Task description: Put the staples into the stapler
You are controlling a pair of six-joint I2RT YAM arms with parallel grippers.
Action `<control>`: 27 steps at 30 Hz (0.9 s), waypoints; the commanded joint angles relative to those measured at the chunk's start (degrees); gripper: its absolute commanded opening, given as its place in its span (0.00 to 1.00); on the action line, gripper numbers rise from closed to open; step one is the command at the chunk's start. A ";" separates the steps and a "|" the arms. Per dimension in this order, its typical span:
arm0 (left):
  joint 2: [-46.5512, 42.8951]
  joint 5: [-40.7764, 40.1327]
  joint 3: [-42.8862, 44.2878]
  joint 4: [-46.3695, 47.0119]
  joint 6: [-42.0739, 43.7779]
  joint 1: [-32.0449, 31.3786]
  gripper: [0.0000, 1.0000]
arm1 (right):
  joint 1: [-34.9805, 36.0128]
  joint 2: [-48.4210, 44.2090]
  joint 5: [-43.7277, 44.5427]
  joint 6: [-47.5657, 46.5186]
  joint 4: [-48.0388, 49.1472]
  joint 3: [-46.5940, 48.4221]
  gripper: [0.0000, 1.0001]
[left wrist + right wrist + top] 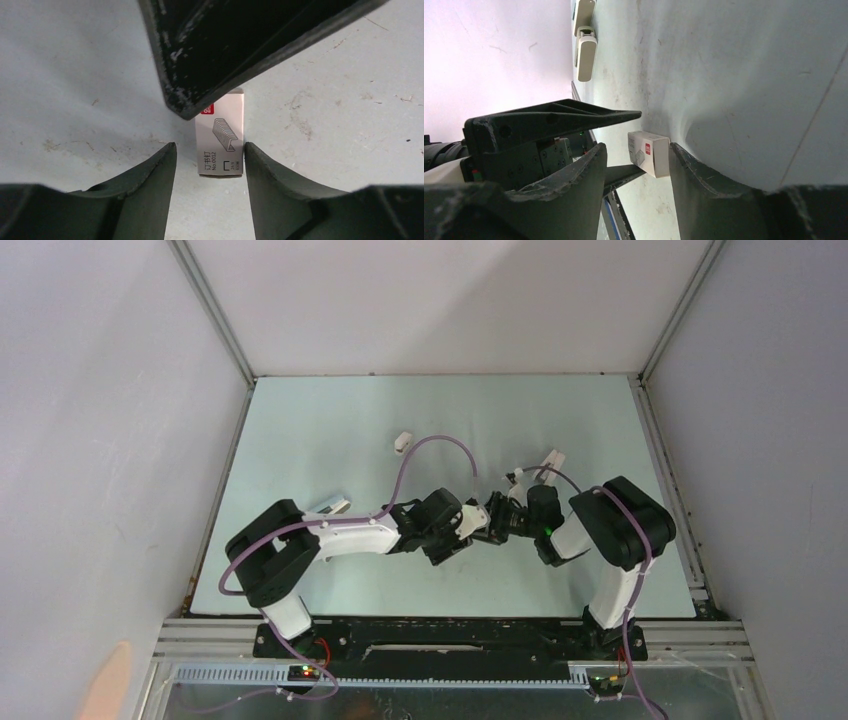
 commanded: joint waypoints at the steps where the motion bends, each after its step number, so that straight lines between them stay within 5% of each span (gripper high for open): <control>1: 0.74 1.68 1.53 0.44 0.34 0.27 0.54 | 1.13 0.79 -1.17 0.42 4.01 2.06 0.51; 27: 1.03 3.21 1.52 2.16 0.44 0.18 0.46 | 5.05 3.98 -4.05 1.68 6.46 2.28 0.42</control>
